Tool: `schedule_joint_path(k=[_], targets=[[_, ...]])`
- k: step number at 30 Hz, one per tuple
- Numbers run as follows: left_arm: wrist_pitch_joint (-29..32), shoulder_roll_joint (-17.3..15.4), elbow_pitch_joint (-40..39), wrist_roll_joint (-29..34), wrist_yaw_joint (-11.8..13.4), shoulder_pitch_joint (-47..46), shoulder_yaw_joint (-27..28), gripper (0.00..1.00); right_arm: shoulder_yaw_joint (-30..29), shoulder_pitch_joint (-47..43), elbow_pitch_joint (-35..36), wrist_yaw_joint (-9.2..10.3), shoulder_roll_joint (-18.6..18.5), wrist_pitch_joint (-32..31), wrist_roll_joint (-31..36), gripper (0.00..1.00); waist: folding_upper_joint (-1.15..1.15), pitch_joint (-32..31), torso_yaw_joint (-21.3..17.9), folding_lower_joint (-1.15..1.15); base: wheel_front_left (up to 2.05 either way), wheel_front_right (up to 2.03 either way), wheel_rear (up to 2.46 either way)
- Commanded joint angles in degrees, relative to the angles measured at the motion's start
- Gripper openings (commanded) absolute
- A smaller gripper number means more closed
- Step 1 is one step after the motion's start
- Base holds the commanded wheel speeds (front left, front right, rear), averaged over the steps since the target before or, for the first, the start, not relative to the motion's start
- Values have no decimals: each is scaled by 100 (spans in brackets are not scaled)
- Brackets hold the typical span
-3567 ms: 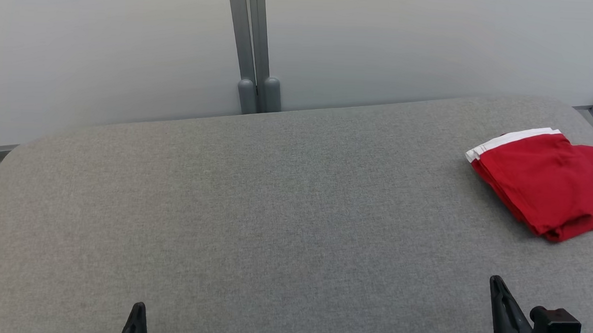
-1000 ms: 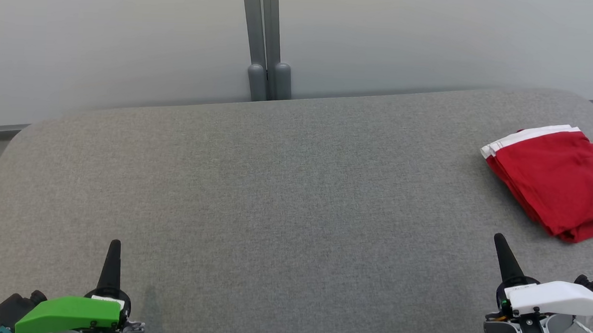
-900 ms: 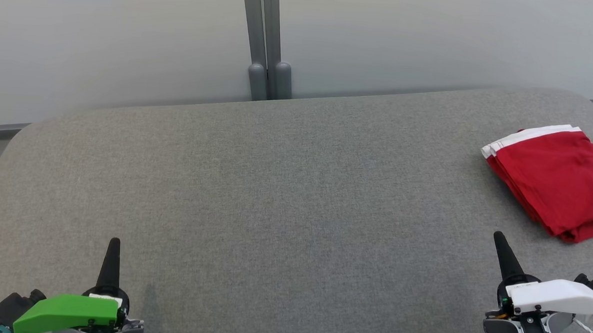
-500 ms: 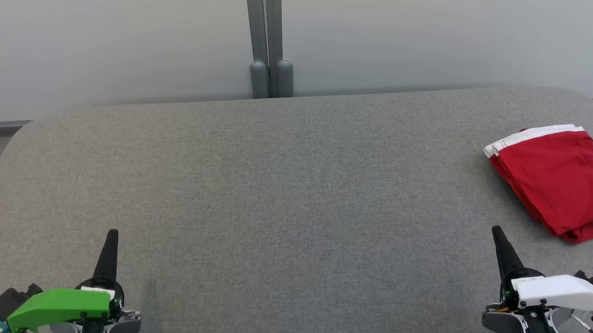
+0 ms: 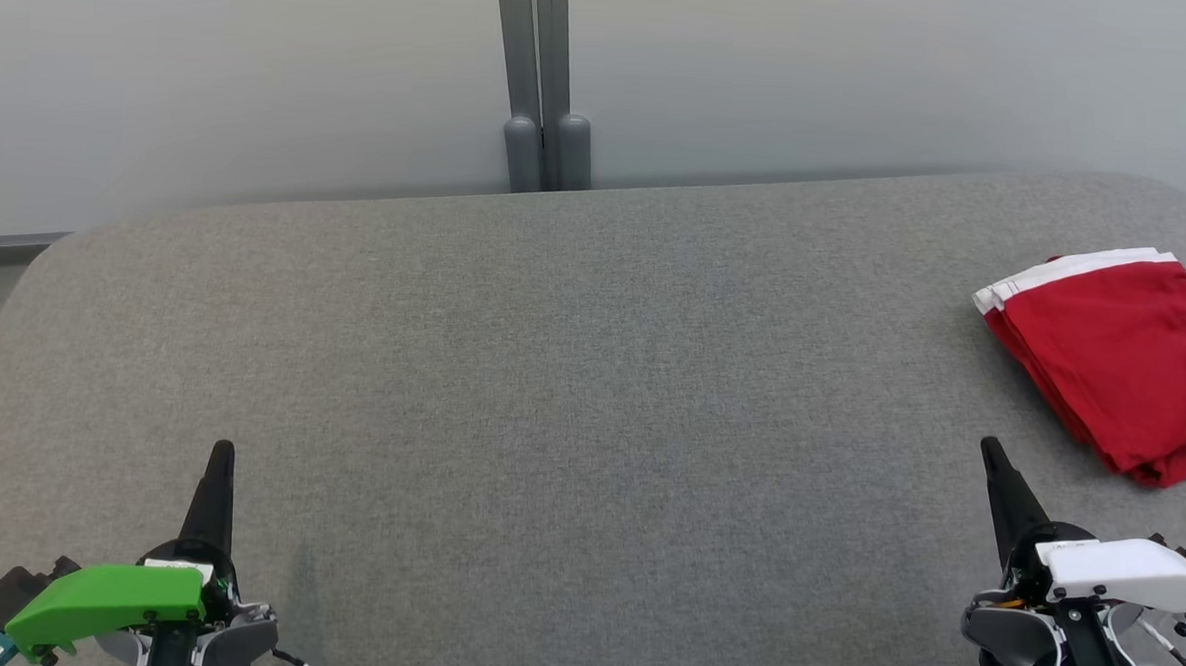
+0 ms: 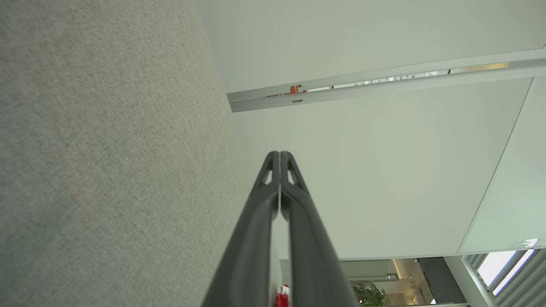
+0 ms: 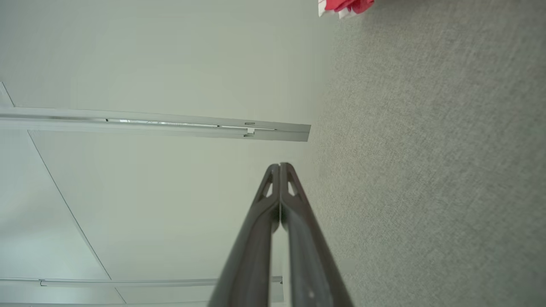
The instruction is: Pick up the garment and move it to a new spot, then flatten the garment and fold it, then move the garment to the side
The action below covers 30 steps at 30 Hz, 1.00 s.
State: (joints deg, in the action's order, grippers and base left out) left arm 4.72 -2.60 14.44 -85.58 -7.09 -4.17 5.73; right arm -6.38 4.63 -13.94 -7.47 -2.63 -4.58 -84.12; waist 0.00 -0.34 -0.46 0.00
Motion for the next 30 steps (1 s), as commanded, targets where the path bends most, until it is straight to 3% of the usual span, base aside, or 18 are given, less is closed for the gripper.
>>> schedule_joint_path(k=[1, 18, 30], targets=[[32, -43, -38, -114, -36, -147, 37, 0, -12, 90, 2, -4, -34, -44, -136, 0, 0, 5, 4, 0, 0, 0, 0], [201, -48, -48, -714, -58, -269, 95, 0, -23, 190, -16, -4, -37, -218, -864, 0, 0, 51, 45, 0, 0, 0, 0], [202, -47, -44, -687, -58, -249, 91, 0, -22, 181, -15, -4, -37, -217, -847, 0, 0, 52, 46, 0, 0, 0, 0]])
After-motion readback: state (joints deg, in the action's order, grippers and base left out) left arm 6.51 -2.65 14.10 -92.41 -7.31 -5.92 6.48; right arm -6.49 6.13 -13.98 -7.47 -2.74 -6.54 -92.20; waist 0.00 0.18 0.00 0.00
